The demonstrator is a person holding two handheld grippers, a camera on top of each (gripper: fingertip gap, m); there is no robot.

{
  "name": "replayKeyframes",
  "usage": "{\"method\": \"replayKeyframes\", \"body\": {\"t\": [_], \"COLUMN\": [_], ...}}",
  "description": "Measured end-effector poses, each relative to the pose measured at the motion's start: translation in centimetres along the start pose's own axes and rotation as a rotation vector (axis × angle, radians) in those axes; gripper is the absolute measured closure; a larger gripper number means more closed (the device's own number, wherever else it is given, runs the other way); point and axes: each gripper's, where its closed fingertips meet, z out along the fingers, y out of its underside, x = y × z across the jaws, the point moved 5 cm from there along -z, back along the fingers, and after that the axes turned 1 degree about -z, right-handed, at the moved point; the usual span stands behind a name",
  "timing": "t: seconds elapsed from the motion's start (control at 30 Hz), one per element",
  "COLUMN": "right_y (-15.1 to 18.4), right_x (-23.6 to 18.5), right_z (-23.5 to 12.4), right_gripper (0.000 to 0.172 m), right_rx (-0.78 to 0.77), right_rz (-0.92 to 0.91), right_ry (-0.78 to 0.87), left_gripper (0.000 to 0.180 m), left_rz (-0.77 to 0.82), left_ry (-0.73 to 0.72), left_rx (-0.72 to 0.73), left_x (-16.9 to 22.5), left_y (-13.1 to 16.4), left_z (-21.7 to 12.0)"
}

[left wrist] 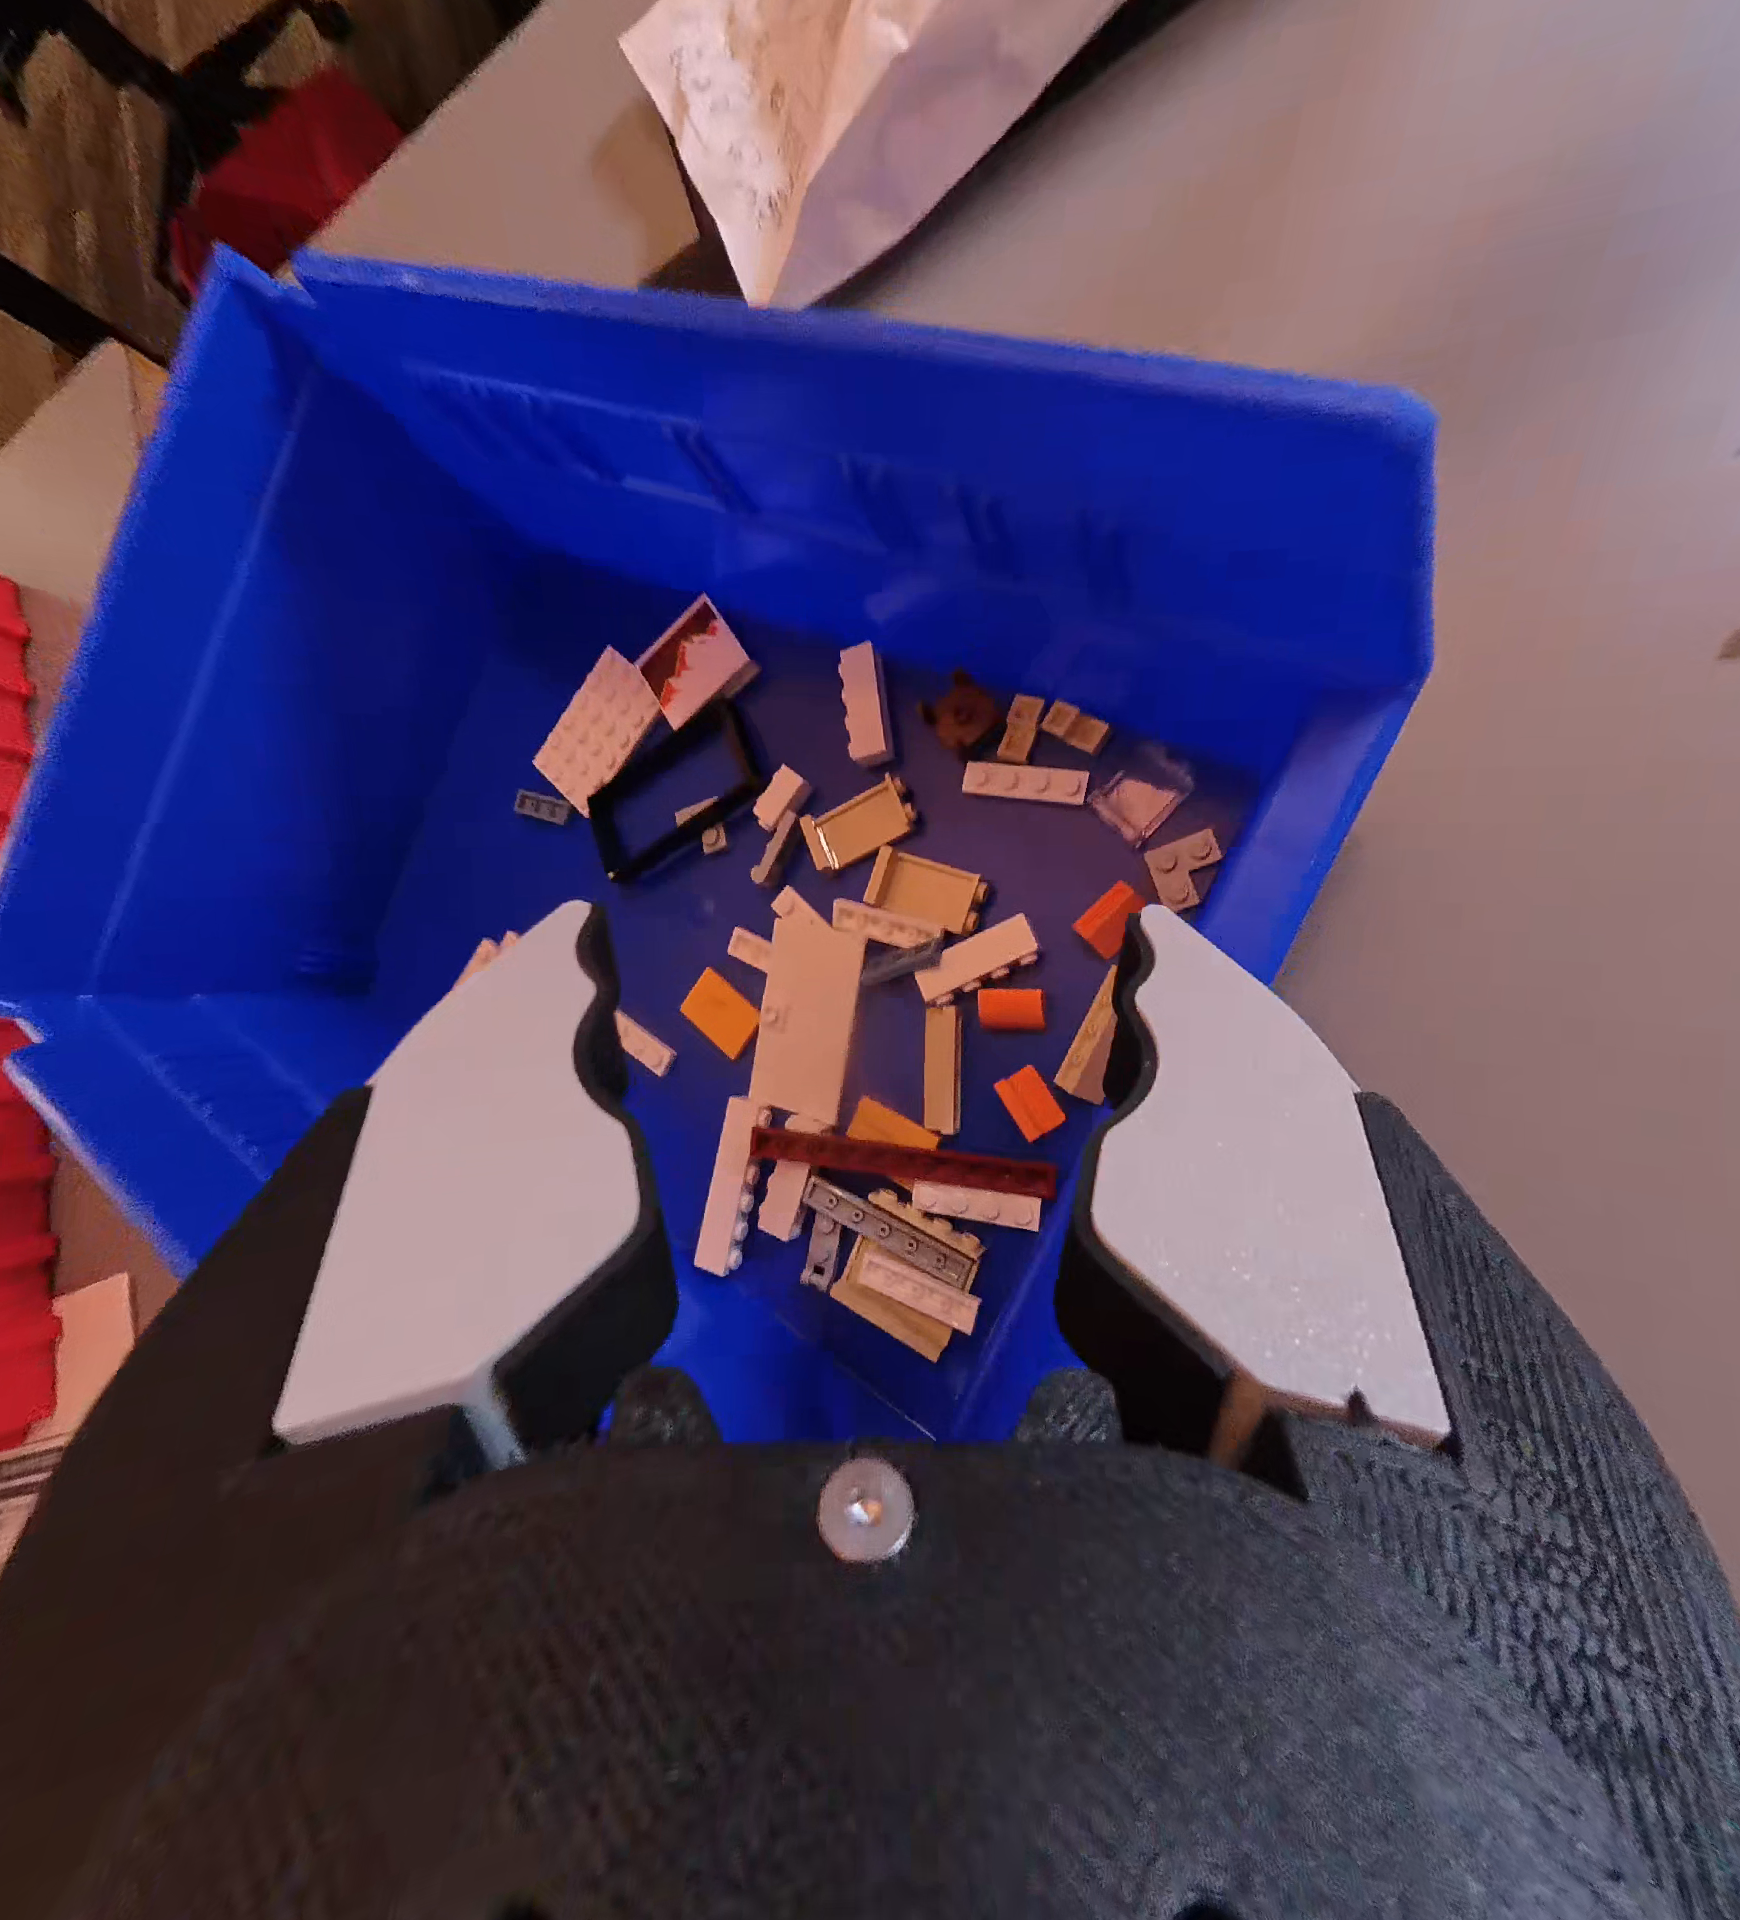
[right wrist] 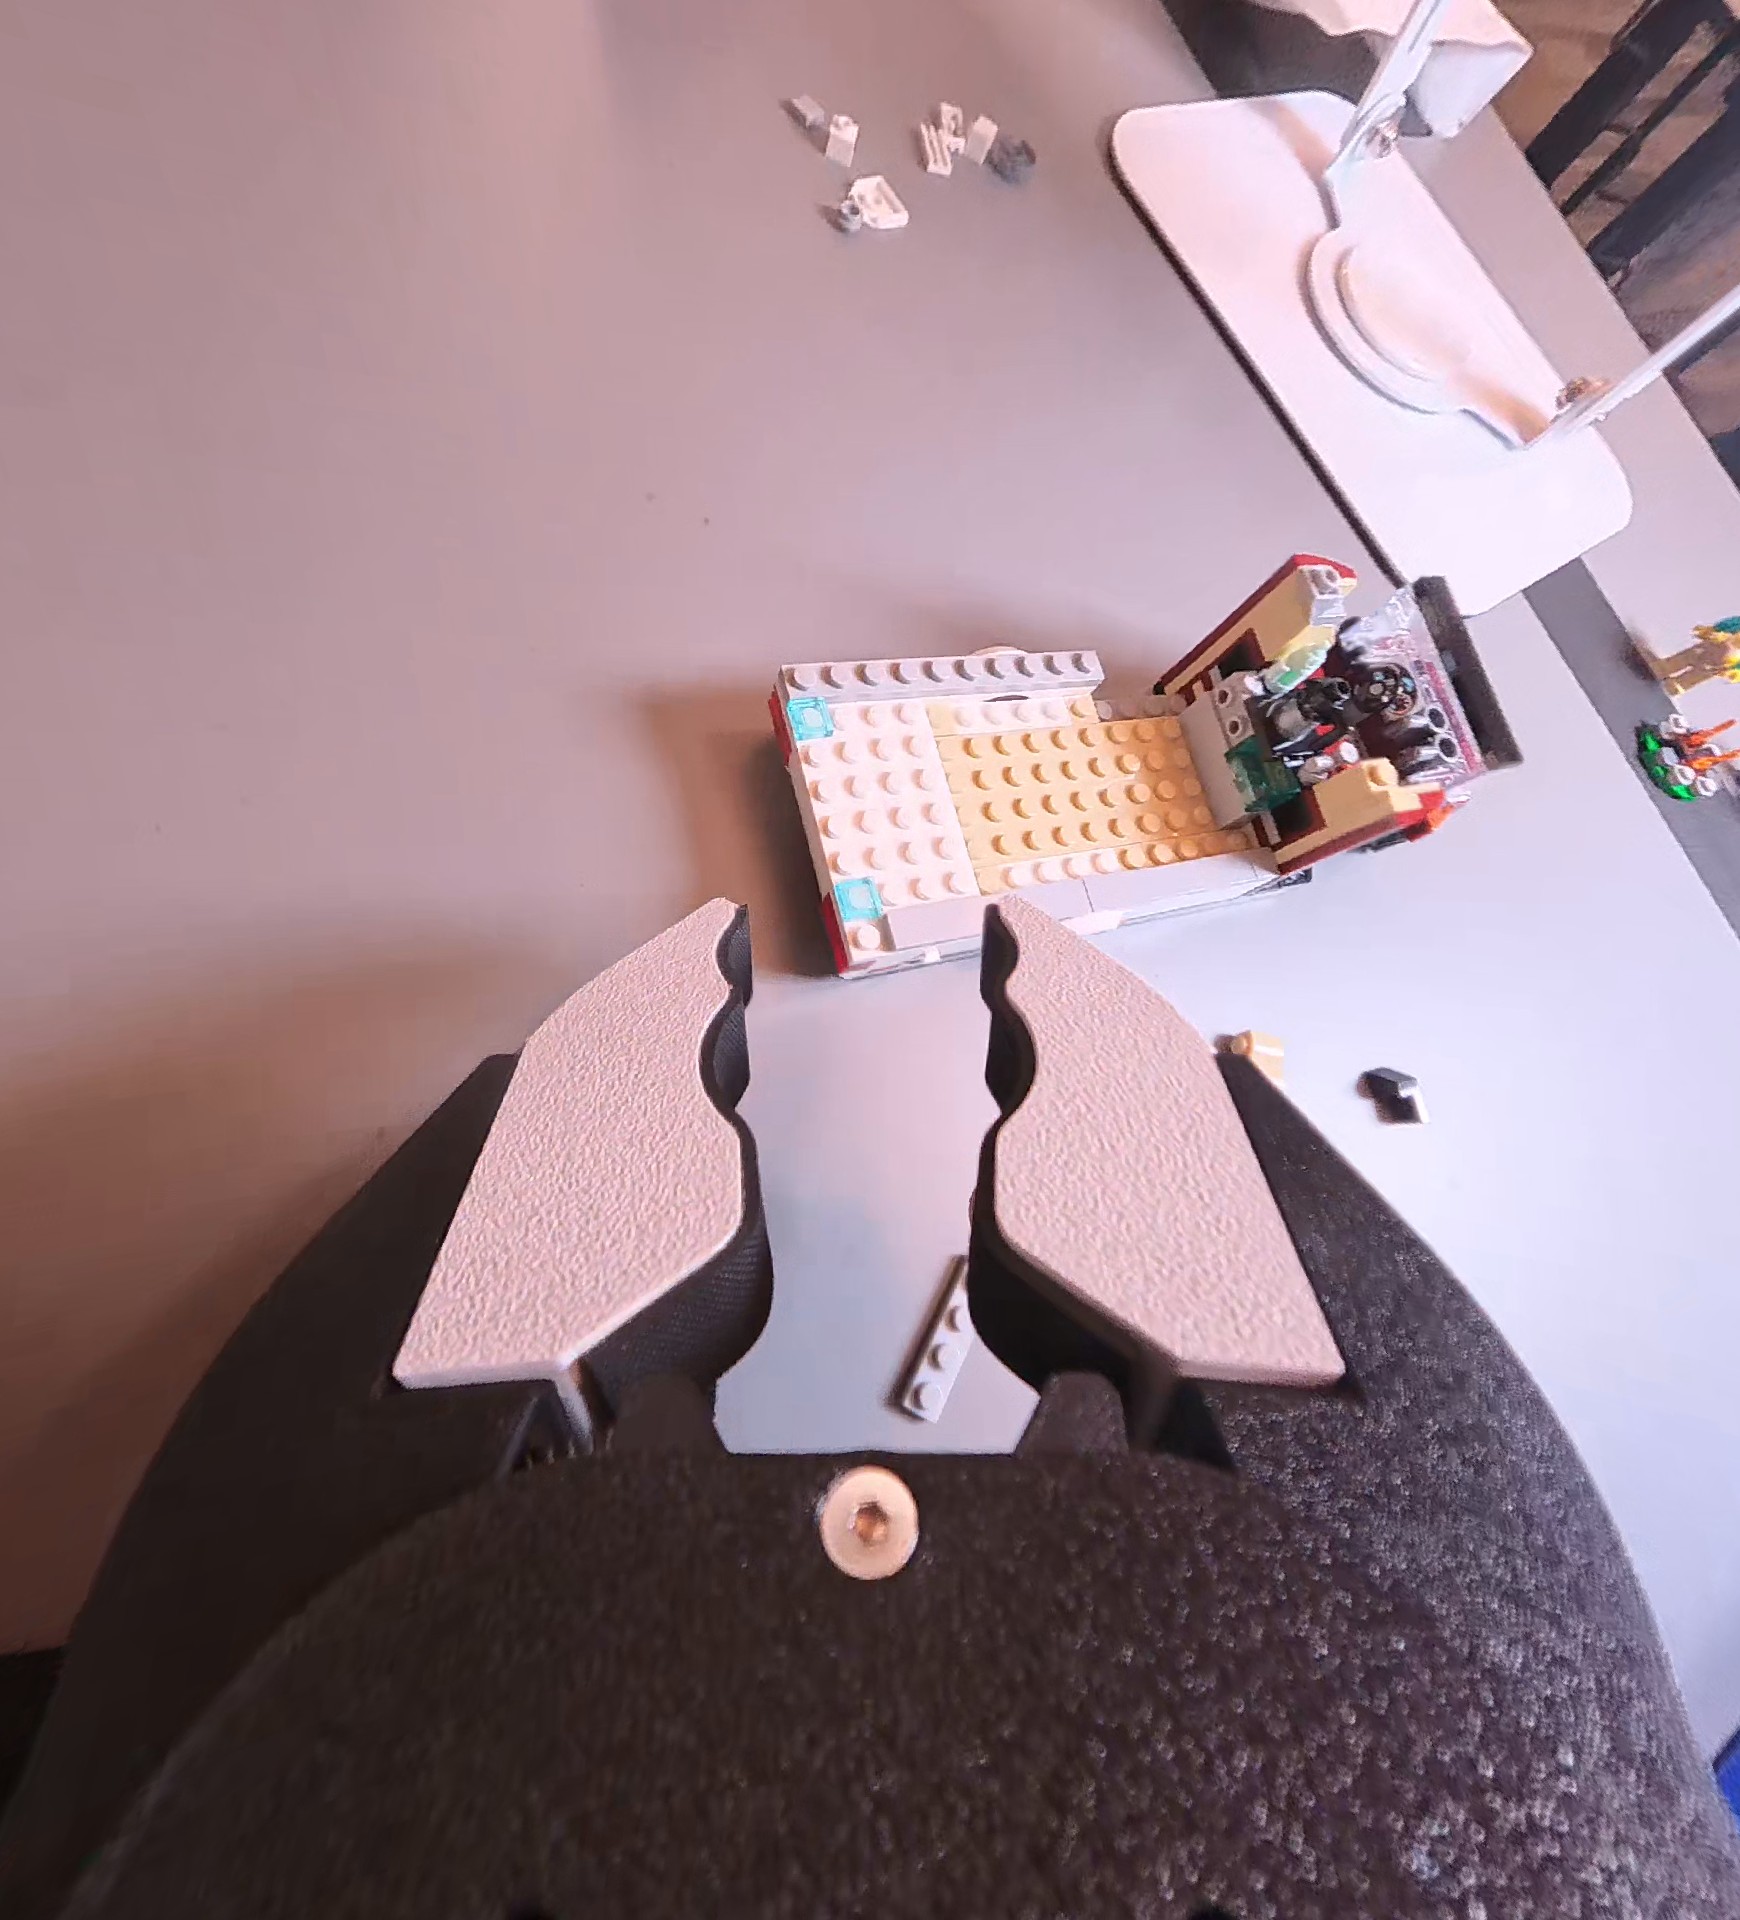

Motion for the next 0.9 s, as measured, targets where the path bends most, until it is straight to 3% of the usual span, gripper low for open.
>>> {"method": "replayKeyframes", "body": {"t": [0.13,0.23,0.37,0.5,0.63,0.77,0.9], "right_y": [-0.3,-0.5,-0.6,-1.2,-2.2,-2.9,-2.8], "right_x": [0.1,0.5,0.6,-0.1,-2.9,-5.0,-4.3], "right_z": [1.1,2.3,3.9,4.4,4.1,4.2,3.8], "right_gripper": [0.126,0.122,0.130,0.137,0.138,0.136,0.129], "right_rx": [-0.030,-0.083,-0.193,-0.207,-0.118,-0.047,-0.040], "right_rz": [-0.040,-0.069,-0.154,-0.340,-0.491,-0.572,-0.519], "right_ry": [-0.009,-0.027,-0.066,-0.078,-0.198,-0.207,-0.150], "left_gripper": [0.107,0.128,0.137,0.141,0.142,0.142,0.142], "left_rz": [0.069,0.101,0.155,0.288,0.379,0.430,0.443], "left_ry": [0.005,0.182,0.424,0.571,0.697,0.764,0.803], "left_rx": [0.255,0.496,0.645,0.675,0.622,0.568,0.535], "left_x": [1.8,6.4,13.3,19.7,24.7,27.3,28.6], "left_y": [-3.4,-6.3,-8.3,-8.2,-7.0,-5.6,-4.7], "left_z": [-2.5,-5.7,-8.4,-8.8,-7.4,-6.4,-5.9]}}
